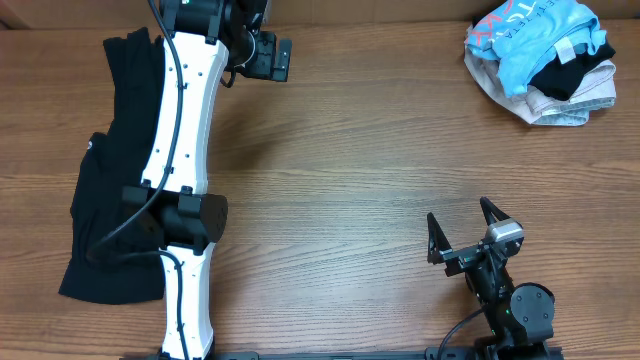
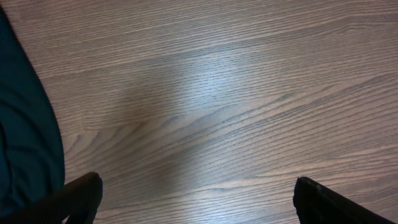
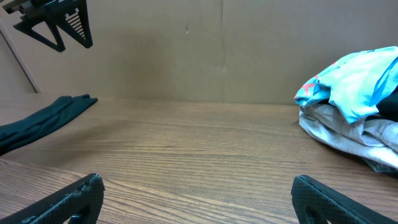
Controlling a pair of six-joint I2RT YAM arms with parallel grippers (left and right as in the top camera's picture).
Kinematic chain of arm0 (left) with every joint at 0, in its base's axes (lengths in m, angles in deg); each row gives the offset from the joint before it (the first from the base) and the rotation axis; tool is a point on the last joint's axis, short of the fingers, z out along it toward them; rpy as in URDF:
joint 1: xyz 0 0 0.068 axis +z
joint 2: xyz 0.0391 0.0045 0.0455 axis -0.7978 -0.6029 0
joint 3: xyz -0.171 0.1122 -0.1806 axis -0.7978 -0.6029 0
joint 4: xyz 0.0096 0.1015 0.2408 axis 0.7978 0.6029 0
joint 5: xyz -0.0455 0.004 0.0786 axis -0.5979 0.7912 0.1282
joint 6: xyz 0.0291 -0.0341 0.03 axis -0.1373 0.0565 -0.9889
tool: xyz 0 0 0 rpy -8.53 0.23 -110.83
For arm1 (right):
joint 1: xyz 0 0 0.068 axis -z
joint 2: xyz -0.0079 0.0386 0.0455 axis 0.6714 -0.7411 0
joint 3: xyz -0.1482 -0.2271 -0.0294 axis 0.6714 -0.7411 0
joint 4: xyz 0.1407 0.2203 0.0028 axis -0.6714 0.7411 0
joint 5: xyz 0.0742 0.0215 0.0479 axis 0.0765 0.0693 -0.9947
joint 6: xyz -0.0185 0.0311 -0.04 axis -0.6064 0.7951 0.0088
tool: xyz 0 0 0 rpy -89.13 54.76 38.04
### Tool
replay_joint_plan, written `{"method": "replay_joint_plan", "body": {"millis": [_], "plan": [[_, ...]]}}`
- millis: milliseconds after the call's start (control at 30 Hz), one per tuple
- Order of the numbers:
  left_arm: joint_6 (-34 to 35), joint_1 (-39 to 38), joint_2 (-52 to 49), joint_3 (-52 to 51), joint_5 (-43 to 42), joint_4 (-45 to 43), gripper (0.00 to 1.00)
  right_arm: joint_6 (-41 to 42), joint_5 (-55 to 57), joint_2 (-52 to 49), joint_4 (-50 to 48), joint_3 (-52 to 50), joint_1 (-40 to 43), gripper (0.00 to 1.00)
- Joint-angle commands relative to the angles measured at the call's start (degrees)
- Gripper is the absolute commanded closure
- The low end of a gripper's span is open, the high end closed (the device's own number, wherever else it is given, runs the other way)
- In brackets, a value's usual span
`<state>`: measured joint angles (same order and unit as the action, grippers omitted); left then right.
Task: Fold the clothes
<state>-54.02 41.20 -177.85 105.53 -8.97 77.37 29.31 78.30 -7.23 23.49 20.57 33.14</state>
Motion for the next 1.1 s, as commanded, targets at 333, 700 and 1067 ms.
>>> {"method": "replay_joint_plan", "body": {"millis": [333,700,1067], "plan": [[0.15,0.09,0.02,-0.2,0.2,-0.09,0.0,-0.22,0.79,0.68,-0.22,-0.59,-0.04,0.0],[0.02,0.44,12.24,-12.46,0.7,-0.76,0.0,-0.22,0.79,0.68,-0.24,-0.59,-0.04,0.0],[-2.64,2.43,52.5,-67.25,2.21,-42.75,0.0,-0.22,0.79,0.68,-0.22,-0.59,-0.04,0.0]]}}
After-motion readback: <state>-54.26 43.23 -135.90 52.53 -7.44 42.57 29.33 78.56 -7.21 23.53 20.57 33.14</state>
